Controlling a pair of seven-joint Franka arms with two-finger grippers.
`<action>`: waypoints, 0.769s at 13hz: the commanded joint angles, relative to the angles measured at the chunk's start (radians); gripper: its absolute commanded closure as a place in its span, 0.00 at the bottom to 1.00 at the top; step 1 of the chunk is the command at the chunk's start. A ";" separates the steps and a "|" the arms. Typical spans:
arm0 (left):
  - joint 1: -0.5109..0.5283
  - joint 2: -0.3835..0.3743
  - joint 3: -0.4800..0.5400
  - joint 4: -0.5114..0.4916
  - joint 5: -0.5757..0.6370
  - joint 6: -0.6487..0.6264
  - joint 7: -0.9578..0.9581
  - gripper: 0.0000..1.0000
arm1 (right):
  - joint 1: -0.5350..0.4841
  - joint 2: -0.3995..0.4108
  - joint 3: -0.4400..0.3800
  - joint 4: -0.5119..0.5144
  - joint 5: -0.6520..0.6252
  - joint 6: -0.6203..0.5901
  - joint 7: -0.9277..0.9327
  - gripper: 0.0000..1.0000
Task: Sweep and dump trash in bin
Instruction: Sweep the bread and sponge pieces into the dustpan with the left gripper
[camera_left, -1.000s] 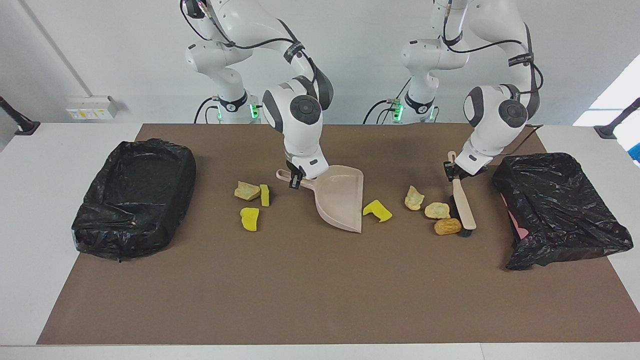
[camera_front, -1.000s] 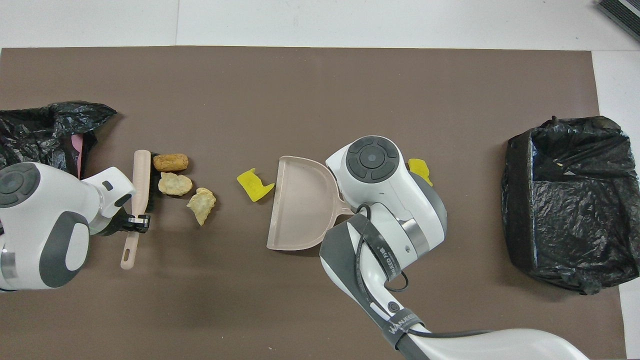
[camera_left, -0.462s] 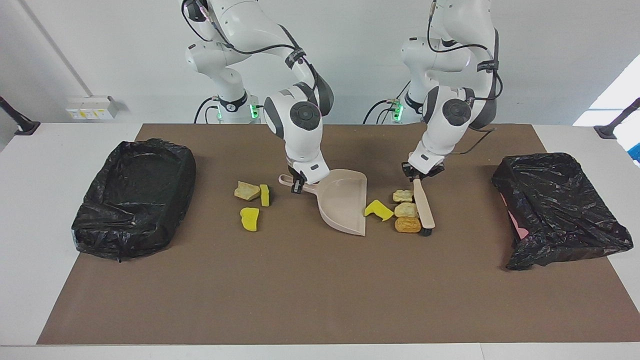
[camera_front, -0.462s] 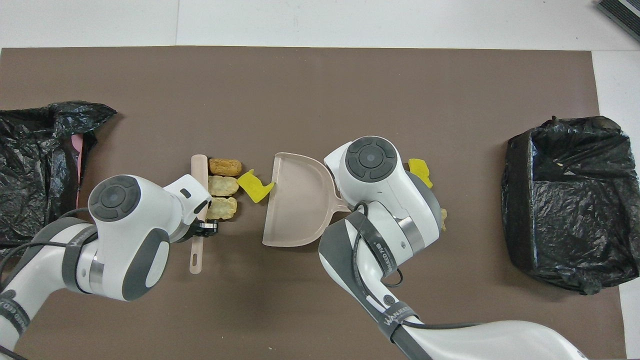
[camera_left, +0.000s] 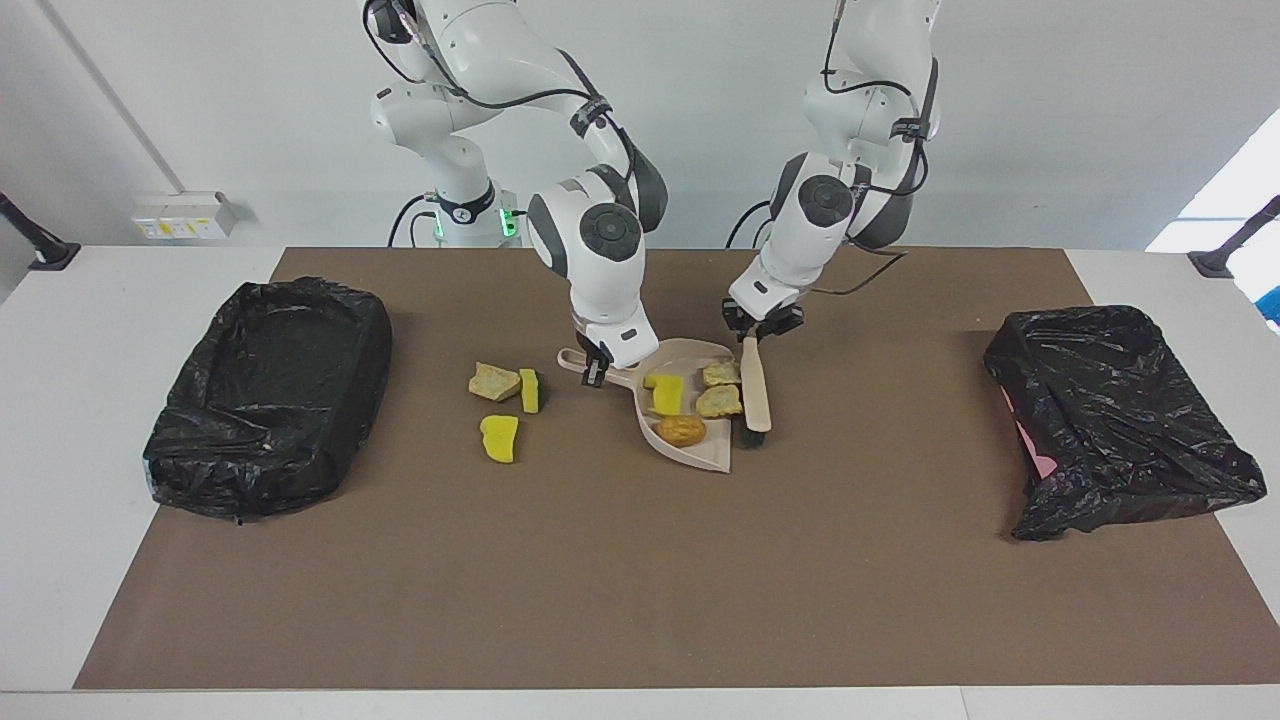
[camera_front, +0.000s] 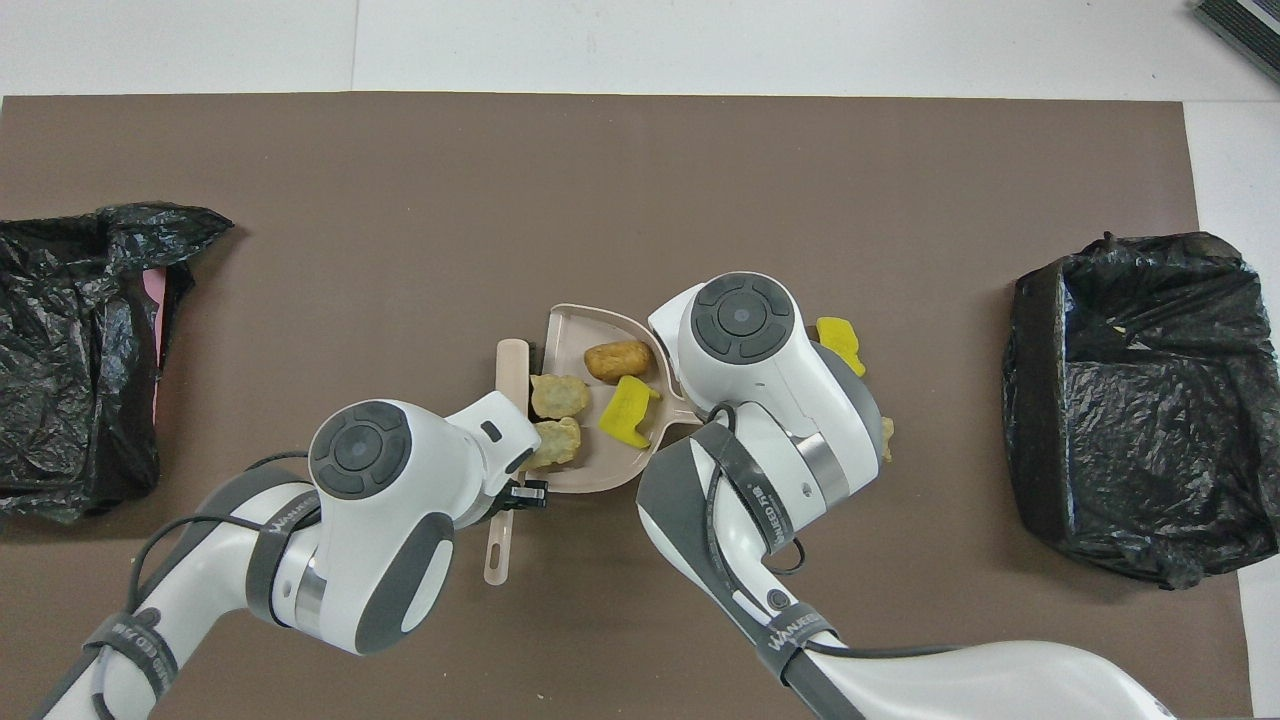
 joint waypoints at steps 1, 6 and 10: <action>-0.040 0.016 0.015 0.047 -0.043 0.008 0.006 1.00 | -0.004 -0.005 0.002 -0.007 0.013 0.003 0.027 1.00; 0.055 -0.013 0.030 0.125 -0.055 -0.064 -0.055 1.00 | -0.006 -0.005 0.002 -0.013 0.013 0.003 0.027 1.00; 0.120 -0.022 0.036 0.123 -0.034 -0.127 -0.187 1.00 | -0.065 -0.023 0.000 -0.004 0.008 -0.001 0.010 1.00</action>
